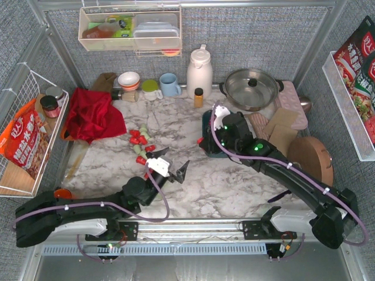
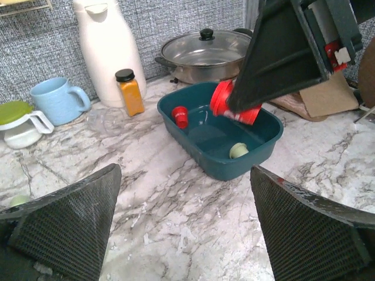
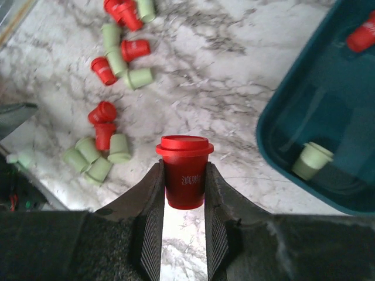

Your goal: Mix the coffee capsules in the storage basket

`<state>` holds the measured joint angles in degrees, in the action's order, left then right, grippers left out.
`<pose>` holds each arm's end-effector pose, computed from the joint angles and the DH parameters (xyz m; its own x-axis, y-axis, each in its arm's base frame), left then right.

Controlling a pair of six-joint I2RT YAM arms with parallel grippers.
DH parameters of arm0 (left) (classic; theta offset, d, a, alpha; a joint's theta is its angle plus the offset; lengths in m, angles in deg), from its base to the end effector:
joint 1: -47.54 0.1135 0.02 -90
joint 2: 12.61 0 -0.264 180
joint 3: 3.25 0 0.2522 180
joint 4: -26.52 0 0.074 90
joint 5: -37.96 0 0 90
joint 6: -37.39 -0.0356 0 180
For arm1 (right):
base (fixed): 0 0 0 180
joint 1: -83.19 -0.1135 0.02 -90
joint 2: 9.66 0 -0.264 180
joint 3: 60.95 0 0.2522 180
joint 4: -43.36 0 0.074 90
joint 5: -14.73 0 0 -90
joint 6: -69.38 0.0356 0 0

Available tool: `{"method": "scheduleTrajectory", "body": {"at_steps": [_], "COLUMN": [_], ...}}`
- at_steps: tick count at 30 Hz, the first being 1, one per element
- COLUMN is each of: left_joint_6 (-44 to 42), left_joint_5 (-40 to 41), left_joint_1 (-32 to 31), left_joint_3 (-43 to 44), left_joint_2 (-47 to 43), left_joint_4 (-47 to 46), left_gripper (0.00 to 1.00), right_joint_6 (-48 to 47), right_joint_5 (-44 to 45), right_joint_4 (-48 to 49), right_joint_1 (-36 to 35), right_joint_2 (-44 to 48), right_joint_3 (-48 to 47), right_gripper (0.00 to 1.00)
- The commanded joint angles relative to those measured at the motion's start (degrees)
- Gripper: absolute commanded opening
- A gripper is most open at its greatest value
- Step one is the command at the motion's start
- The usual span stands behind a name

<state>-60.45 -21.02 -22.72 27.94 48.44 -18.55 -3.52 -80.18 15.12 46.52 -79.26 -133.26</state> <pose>0.0888 -0.1931 0.2464 0.1749 -0.1413 -0.9744 0.6206 0.7841 -0.0023 0.2217 0.1689 0.3257 -0.5236 -0.0246 -0.8516 -0.5263 0.7954 0.3006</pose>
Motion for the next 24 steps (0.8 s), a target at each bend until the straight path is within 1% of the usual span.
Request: {"method": "scheduleTrajectory", "body": {"at_steps": [1,4,7,10,11,13,18,20,22,24], "left_joint_6": [5.51,12.94,21.91,29.54,32.4,38.13,52.81,56.22,59.86,63.35], "left_joint_5": [1.5,5.65,14.25,21.68,23.34,25.2,26.07,25.93,26.21,26.46], "left_joint_1": [0.03,0.03,0.03,0.03,0.03,0.03,0.07,0.11,0.12,0.13], "left_joint_3": [-0.03,2.7,5.56,7.05,7.47,8.16,9.11,9.26,9.87,10.75], "left_joint_2": [-4.37,-8.77,-11.6,-13.93,-14.69,-16.19,-18.95,-19.01,-18.41,-17.38], "left_joint_4": [8.33,22.11,36.03,46.91,50.55,56.81,70.87,75.7,79.78,83.53], "left_gripper": [0.99,0.99,0.99,0.99,0.99,0.99,0.99,0.99,0.99,0.99], "right_joint_6": [1.63,0.28,-2.19,-4.49,-5.16,-5.34,-2.88,-1.78,-1.39,-1.14], "right_joint_5": [6.11,9.57,16.86,26.93,30.63,34.34,34.96,33.41,31.52,29.53], "right_joint_4": [2.7,3.1,5.44,12.18,14.94,19.67,25.97,28.99,32.32,33.75], "right_joint_1": [1.12,1.41,1.57,2.32,2.75,4.02,8.3,9.21,9.77,10.36], "right_joint_2": [1.91,3.57,4.76,4.77,4.35,2.45,-7.26,-9.97,-12.14,-14.27], "right_joint_3": [0.5,1.01,4.2,8.3,9.67,11.7,12.65,13.15,14.21,14.39], "right_gripper": [0.0,0.0,0.0,0.0,0.0,0.0,0.0,0.0,0.06,0.13]}}
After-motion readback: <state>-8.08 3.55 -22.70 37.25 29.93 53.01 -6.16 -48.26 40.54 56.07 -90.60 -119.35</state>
